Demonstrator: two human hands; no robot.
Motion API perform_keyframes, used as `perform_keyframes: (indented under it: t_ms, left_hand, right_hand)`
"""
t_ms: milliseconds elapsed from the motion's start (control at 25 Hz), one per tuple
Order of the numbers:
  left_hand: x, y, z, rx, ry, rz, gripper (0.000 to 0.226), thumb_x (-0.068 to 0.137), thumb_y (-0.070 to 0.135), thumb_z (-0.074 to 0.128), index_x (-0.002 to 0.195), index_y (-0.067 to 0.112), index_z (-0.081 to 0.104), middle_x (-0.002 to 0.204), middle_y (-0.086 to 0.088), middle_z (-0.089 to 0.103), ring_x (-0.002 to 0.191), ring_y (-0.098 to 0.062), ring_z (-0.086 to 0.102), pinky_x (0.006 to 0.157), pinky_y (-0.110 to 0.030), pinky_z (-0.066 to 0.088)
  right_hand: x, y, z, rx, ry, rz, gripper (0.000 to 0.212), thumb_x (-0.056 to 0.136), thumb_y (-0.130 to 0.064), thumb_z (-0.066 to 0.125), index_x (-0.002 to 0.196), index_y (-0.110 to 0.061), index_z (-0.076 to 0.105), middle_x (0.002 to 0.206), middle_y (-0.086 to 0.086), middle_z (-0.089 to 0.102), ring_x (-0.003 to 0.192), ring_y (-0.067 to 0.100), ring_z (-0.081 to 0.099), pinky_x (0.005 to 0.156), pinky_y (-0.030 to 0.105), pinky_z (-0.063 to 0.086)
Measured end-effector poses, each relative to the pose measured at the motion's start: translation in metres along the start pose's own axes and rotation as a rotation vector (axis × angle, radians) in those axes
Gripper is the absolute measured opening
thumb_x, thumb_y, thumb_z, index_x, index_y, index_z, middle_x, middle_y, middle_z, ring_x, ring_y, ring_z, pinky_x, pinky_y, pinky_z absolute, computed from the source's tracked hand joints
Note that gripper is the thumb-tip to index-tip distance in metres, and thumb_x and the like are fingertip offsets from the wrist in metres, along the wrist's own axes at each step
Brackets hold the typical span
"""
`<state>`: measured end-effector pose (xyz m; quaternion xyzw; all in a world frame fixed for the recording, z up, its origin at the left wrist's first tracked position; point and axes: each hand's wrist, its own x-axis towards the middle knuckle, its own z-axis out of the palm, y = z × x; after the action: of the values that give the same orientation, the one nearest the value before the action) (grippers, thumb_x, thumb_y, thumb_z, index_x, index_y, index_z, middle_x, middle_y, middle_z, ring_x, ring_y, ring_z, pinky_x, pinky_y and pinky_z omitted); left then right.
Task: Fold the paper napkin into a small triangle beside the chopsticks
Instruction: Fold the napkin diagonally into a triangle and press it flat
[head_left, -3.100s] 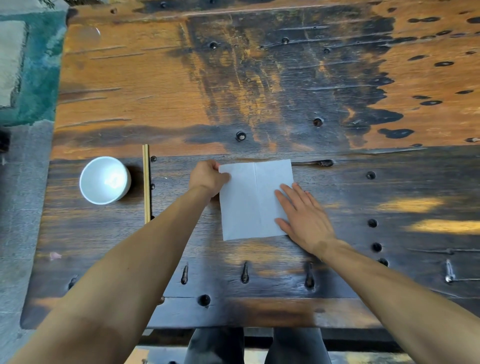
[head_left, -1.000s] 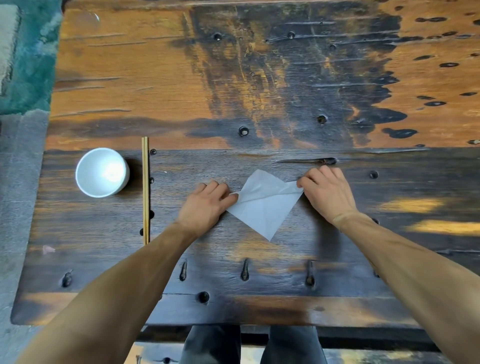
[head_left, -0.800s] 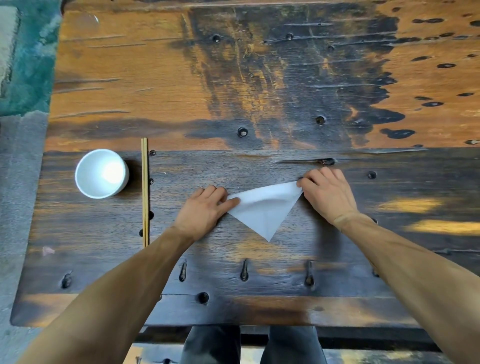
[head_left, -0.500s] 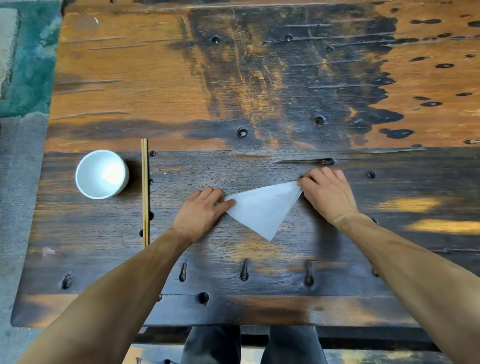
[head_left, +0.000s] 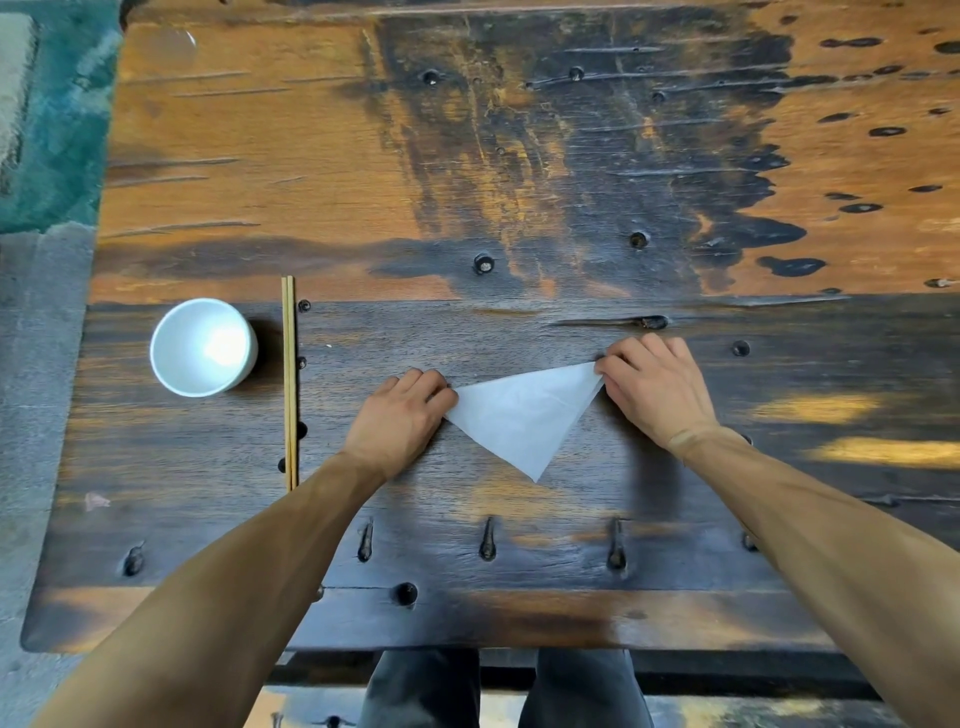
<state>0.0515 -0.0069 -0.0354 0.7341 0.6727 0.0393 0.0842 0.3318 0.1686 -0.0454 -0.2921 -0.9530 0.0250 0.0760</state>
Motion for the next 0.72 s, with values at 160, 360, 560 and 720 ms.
perform_keyframes:
  t_ms: [160, 360, 560, 720]
  left_hand:
    - [0.0012, 0.0003, 0.0001, 0.000, -0.007, -0.019, 0.024, 0.075, 0.001, 0.077, 0.094, 0.011, 0.065, 0.095, -0.008, 0.063, 0.079, -0.028, 0.059, 0.060, -0.036, 0.049]
    - [0.0010, 0.0001, -0.0006, 0.006, -0.030, 0.004, 0.024, 0.074, 0.002, 0.077, 0.094, 0.011, 0.066, 0.095, -0.009, 0.064, 0.080, -0.029, 0.059, 0.060, -0.037, 0.050]
    - [0.0005, -0.0001, -0.0030, -0.012, -0.052, 0.001, 0.018, 0.079, 0.006, 0.074, 0.095, 0.010, 0.067, 0.097, -0.010, 0.064, 0.081, -0.030, 0.060, 0.062, -0.038, 0.050]
    - [0.0007, 0.0007, -0.0054, -0.034, -0.062, 0.001, 0.010, 0.088, 0.015, 0.067, 0.097, 0.010, 0.066, 0.100, -0.011, 0.063, 0.084, -0.031, 0.059, 0.064, -0.040, 0.051]
  right_hand:
    - [-0.0012, -0.0003, -0.0004, 0.005, -0.010, -0.007, 0.009, 0.081, -0.009, 0.072, 0.087, -0.013, 0.069, 0.091, 0.006, 0.067, 0.080, 0.032, 0.060, 0.069, 0.041, 0.042]
    - [-0.0040, -0.0013, -0.0015, 0.010, -0.030, -0.016, 0.009, 0.080, -0.007, 0.073, 0.087, -0.013, 0.070, 0.091, 0.007, 0.068, 0.080, 0.033, 0.061, 0.070, 0.042, 0.044]
    - [-0.0032, -0.0019, -0.0032, 0.015, -0.054, 0.015, 0.009, 0.082, -0.008, 0.071, 0.089, -0.013, 0.070, 0.092, 0.007, 0.068, 0.081, 0.033, 0.060, 0.071, 0.042, 0.041]
    - [-0.0011, -0.0023, -0.0027, 0.020, -0.091, 0.069, 0.008, 0.084, -0.010, 0.070, 0.091, -0.013, 0.070, 0.094, 0.007, 0.068, 0.082, 0.032, 0.060, 0.072, 0.041, 0.038]
